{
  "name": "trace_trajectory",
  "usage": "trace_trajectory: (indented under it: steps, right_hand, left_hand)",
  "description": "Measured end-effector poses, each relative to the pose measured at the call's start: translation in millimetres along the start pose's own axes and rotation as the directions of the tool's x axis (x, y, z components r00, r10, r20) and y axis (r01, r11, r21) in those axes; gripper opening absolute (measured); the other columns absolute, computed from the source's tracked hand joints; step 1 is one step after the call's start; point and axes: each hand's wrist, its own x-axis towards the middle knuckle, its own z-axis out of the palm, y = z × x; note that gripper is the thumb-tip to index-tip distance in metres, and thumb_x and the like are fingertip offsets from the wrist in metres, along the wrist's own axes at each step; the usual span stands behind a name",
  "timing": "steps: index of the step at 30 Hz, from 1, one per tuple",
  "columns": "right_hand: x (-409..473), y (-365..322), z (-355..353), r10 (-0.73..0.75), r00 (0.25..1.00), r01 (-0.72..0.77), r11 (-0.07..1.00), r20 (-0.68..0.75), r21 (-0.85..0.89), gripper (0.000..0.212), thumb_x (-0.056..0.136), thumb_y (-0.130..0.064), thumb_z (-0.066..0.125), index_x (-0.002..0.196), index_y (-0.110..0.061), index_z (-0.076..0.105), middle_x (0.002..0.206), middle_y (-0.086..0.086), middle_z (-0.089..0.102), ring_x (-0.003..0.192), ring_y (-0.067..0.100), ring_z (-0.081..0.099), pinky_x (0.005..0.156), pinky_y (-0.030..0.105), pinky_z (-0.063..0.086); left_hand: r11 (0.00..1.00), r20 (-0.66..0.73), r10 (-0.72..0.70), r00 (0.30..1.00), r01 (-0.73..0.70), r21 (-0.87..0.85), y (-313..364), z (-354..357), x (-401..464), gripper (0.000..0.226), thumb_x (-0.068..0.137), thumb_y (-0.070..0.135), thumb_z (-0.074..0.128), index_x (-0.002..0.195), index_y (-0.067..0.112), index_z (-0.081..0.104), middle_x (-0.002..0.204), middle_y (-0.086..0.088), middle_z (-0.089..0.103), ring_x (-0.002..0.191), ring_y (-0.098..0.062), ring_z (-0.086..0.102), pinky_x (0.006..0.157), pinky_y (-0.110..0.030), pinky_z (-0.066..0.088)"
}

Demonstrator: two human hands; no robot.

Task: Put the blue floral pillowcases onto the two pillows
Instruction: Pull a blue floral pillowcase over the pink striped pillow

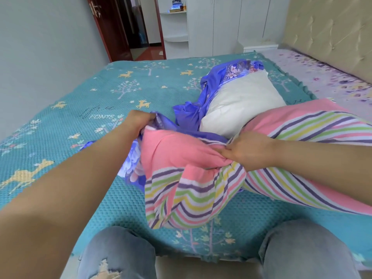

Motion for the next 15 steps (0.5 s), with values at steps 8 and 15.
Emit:
trace_trajectory:
  steps: [8, 15]
  right_hand:
    - [42, 4, -26, 0.203, 0.930, -0.250, 0.960, 0.305, 0.125, 0.049, 0.088, -0.051, 0.047, 0.130, -0.029, 0.036, 0.103, 0.005, 0.064, 0.092, 0.030, 0.062, 0.065, 0.027, 0.035]
    - [50, 28, -18, 0.426, 0.821, -0.535, 0.806, 0.381, 0.251, 0.061, 0.081, -0.065, 0.053, 0.127, -0.027, 0.041, 0.114, 0.004, 0.059, 0.103, 0.028, 0.057, 0.074, 0.029, 0.038]
  left_hand:
    - [0.662, 0.261, 0.376, 0.889, -0.455, 0.596, 31, -9, -39, 0.028, 0.089, 0.034, 0.058, 0.072, 0.013, 0.050, 0.081, -0.013, 0.058, 0.086, -0.032, 0.058, 0.066, -0.029, 0.037]
    - [0.691, -0.117, 0.555, 0.823, -0.379, 0.616, -7, -27, -33, 0.027, 0.092, 0.024, 0.053, 0.110, 0.004, 0.047, 0.111, -0.023, 0.048, 0.100, -0.042, 0.051, 0.082, -0.046, 0.040]
